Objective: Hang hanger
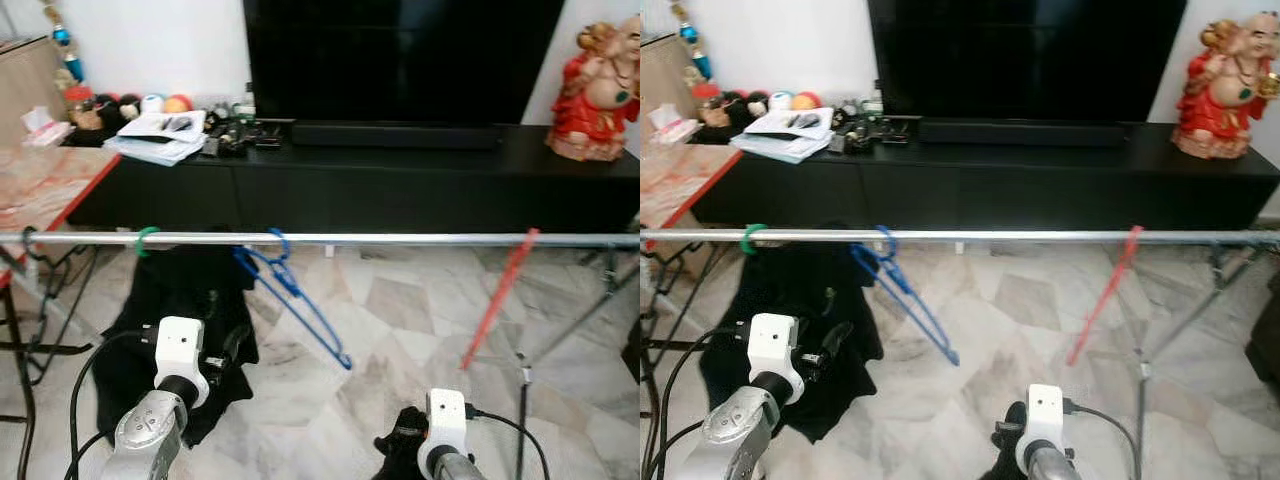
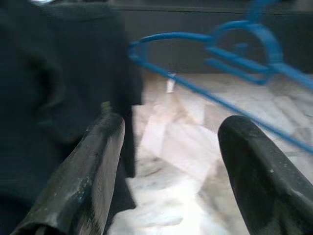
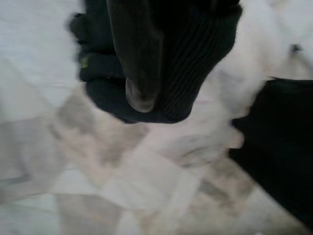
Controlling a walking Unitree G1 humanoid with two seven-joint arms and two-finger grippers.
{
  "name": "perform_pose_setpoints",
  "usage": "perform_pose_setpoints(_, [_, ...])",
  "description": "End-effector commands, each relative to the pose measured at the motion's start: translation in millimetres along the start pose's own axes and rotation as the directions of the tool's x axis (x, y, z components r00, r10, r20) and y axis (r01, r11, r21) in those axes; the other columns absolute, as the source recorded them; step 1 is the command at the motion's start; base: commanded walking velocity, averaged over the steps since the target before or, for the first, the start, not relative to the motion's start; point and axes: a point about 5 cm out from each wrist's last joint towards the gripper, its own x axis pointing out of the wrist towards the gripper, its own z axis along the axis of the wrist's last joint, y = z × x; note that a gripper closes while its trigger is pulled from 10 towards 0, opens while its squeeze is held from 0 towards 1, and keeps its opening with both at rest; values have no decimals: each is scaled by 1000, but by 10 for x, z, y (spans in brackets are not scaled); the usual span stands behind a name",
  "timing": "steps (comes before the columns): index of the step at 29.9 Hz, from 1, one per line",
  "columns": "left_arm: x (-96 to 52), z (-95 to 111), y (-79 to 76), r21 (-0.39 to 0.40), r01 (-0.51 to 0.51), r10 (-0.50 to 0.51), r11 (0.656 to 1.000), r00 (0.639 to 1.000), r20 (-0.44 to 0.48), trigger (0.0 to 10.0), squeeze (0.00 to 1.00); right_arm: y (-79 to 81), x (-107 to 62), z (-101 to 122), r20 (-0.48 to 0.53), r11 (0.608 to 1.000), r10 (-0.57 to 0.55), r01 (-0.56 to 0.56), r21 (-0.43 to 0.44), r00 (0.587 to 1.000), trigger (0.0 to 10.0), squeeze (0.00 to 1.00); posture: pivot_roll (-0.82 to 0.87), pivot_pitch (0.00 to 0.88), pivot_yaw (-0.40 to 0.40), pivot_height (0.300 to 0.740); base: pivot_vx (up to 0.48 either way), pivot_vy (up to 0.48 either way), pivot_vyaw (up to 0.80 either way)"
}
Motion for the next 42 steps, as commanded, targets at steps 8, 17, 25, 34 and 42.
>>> perform_pose_setpoints(8, [39, 65, -63, 8, 21, -21, 1000, 1000, 15, 10000, 0, -79, -4, 17, 10, 1000, -31, 31, 2, 999, 10000, 0, 184, 4, 24, 740, 0, 0, 0])
perform_pose_setpoints(17, [42, 70, -89, 4, 31, -31, 1000, 999, 16, 10000, 0, -74, -2, 16, 2, 1000, -28, 28, 11, 1000, 10000, 0, 189, 1, 21, 740, 0, 0, -508])
perform_pose_setpoints(25, [41, 64, -104, 0, 38, -38, 999, 999, 13, 10000, 0, -69, 1, 21, 1, 1000, -26, 26, 5, 1000, 10000, 0, 190, 0, 20, 740, 0, 0, -800])
perform_pose_setpoints(34, [34, 62, -122, -2, 43, -43, 999, 999, 13, 10000, 0, -60, -1, 18, 8, 1000, -24, 24, 10, 1000, 10000, 0, 194, 0, 23, 740, 0, 0, 0])
perform_pose_setpoints(42, [22, 72, -136, -10, 37, -37, 999, 999, 23, 10000, 0, -56, -6, -1, 4, 1000, -20, 20, 16, 1000, 10000, 0, 197, 0, 23, 740, 0, 0, 0])
